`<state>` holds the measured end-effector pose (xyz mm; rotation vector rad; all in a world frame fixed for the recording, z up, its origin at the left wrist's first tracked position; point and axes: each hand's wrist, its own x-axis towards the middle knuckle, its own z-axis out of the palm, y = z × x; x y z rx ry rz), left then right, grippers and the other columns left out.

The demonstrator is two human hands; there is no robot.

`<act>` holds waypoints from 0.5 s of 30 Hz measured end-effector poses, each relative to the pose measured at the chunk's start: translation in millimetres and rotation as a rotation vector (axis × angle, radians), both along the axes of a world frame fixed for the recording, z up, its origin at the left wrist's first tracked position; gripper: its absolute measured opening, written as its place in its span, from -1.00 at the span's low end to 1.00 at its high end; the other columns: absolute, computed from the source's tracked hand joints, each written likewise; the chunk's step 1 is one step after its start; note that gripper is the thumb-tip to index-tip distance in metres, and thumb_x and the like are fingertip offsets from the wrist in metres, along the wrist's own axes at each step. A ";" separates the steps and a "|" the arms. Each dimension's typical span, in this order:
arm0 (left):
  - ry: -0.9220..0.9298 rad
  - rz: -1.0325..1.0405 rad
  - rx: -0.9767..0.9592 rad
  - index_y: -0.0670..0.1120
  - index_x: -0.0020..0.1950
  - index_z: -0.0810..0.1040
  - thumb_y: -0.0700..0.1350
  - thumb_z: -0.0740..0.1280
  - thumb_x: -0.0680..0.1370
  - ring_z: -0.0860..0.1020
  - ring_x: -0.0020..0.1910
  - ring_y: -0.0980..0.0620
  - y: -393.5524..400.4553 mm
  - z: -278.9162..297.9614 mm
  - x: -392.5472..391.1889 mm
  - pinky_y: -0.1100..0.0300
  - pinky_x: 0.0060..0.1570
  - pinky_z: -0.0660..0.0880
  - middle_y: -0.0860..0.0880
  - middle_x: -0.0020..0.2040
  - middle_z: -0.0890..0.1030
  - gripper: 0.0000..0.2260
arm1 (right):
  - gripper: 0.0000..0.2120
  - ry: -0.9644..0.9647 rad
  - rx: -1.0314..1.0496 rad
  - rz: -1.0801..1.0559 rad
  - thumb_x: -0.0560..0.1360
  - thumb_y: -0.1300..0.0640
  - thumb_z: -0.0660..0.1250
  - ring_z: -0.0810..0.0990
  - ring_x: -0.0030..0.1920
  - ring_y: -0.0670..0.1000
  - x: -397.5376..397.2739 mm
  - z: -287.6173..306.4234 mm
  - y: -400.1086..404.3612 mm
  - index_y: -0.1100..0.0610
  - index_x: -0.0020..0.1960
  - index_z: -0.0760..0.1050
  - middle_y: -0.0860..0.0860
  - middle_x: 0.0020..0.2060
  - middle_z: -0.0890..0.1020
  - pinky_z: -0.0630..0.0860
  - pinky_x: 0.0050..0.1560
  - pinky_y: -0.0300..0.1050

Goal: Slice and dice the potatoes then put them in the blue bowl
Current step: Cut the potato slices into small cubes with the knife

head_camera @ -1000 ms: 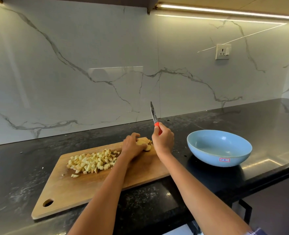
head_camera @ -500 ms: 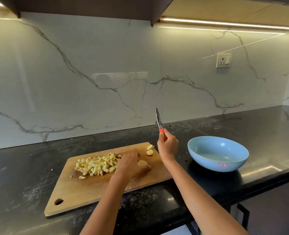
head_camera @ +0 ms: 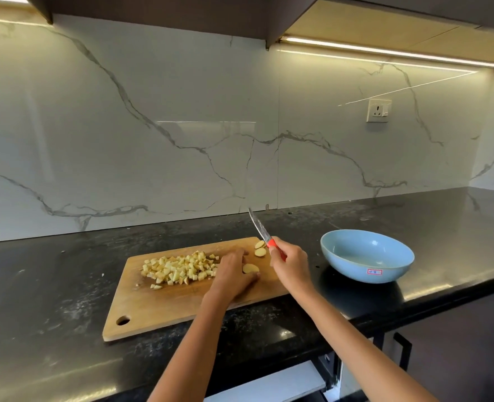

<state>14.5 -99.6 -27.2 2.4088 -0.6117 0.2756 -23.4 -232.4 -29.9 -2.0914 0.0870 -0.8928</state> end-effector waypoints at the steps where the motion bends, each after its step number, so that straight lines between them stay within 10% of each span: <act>1: 0.006 0.009 -0.008 -0.11 0.34 0.36 0.01 0.43 0.44 0.45 0.22 -0.01 0.6 -0.8 -0.7 0.11 0.24 0.40 -0.09 0.25 0.49 -0.47 | -0.71 0.054 -0.058 -0.005 0.59 0.13 0.20 0.53 -0.23 -0.08 -5.6 -1.1 -1.1 0.14 0.26 0.53 0.00 -0.21 0.61 0.39 -0.27 -0.32; 5: 0.021 0.024 -0.006 -0.11 0.36 0.34 0.02 0.41 0.45 0.43 0.25 -0.01 2.3 -0.9 -1.6 0.13 0.26 0.38 -0.08 0.27 0.47 -0.46 | -0.69 0.258 -0.236 -0.053 0.60 0.12 0.16 0.54 -0.20 -0.06 -22.7 -0.3 -5.9 0.07 0.30 0.50 0.04 -0.02 0.64 0.30 -0.36 -0.31; 12: 0.039 0.027 -0.040 -0.11 0.35 0.35 -0.04 0.40 0.47 0.47 0.15 0.02 4.4 1.8 -2.2 0.25 0.14 0.40 -0.07 0.20 0.52 -0.51 | -0.79 0.405 -0.463 -0.029 0.57 0.16 0.13 0.48 -0.30 -0.06 -47.5 9.8 4.5 0.03 -0.08 0.53 -0.09 -0.34 0.47 0.37 -0.35 -0.23; 15: 0.043 0.041 -0.068 -0.11 0.34 0.35 -0.05 0.43 0.45 0.50 0.10 0.04 4.1 2.2 -2.3 0.25 0.10 0.42 -0.05 0.16 0.55 -0.49 | -0.75 0.417 -0.496 -0.030 0.59 0.15 0.12 0.59 -0.13 -0.02 -53.5 14.4 9.2 0.06 0.13 0.55 0.02 -0.07 0.63 0.49 -0.17 -0.16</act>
